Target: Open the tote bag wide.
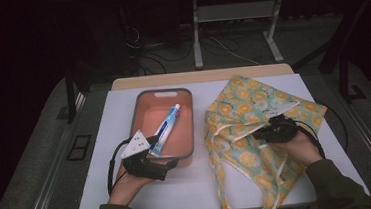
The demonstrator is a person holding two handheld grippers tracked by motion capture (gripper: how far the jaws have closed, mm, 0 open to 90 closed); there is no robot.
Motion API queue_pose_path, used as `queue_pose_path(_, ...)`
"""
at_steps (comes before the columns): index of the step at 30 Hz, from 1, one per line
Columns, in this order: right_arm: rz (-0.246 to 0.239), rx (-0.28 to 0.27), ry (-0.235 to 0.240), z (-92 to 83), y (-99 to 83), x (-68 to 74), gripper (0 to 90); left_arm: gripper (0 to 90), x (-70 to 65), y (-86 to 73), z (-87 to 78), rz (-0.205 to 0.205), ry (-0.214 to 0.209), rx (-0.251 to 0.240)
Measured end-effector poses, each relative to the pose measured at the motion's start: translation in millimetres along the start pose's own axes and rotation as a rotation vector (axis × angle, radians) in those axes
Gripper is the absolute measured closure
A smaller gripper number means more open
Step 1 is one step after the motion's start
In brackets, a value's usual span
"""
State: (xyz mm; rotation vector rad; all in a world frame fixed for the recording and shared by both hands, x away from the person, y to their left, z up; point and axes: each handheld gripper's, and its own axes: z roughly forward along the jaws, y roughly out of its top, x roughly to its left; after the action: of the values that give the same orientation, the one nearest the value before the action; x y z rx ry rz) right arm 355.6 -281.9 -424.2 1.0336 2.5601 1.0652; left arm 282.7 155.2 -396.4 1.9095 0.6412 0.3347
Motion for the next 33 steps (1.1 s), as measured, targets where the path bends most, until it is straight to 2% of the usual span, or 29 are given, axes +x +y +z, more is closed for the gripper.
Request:
queue_pose_path(5, 0.022, -0.050, 0.047, -13.0, 1.2, 11.4, 45.5, 0.0, 0.1, 0.1, 0.0, 0.000, -0.001, 0.000)
queue_pose_path(7, 0.029, -0.031, 0.052, -11.4, -0.2, 15.6, 35.3, 0.0, 0.1, 0.1, 0.2, 0.001, 0.000, 0.000)
queue_pose_path(9, 0.026, -0.015, 0.051, -4.5, -2.3, 17.7, 30.5, 0.0, 0.0, 0.1, 0.2, 0.001, 0.000, 0.001)
queue_pose_path(12, 0.014, 0.025, 0.076, 9.2, -3.2, 22.4, 25.3, 0.0, 0.0, 0.1, 0.2, 0.001, 0.000, 0.001)
queue_pose_path(16, -0.055, 0.068, 0.077, 23.8, -2.1, 34.1, 20.0, 0.0, 0.1, 0.1, 0.2, -0.001, -0.001, -0.001)
queue_pose_path(21, -0.089, 0.096, 0.070, 33.4, -3.5, 42.5, 18.2, 0.0, 0.1, 0.1, 0.1, 0.001, -0.001, 0.001)
queue_pose_path(23, -0.113, 0.092, 0.045, 34.1, -4.1, 44.0, 23.3, 0.0, 0.1, 0.1, 0.2, 0.001, -0.001, 0.001)
queue_pose_path(25, -0.135, 0.090, 0.025, 32.5, -4.5, 44.4, 34.7, 0.0, 0.2, 0.1, 0.2, 0.002, 0.000, 0.002)
queue_pose_path(29, -0.110, 0.068, 0.009, 28.3, -4.9, 36.1, 66.3, 0.0, 0.1, 0.1, 0.3, 0.002, 0.000, 0.002)
queue_pose_path(31, -0.084, 0.059, 0.003, 27.6, -5.3, 30.3, 78.1, 0.0, 0.1, 0.2, 0.3, 0.000, 0.000, 0.001)
queue_pose_path(33, -0.070, 0.056, -0.007, 26.7, -5.4, 25.8, 84.9, 0.0, 0.2, 0.2, 0.3, 0.001, -0.001, 0.001)
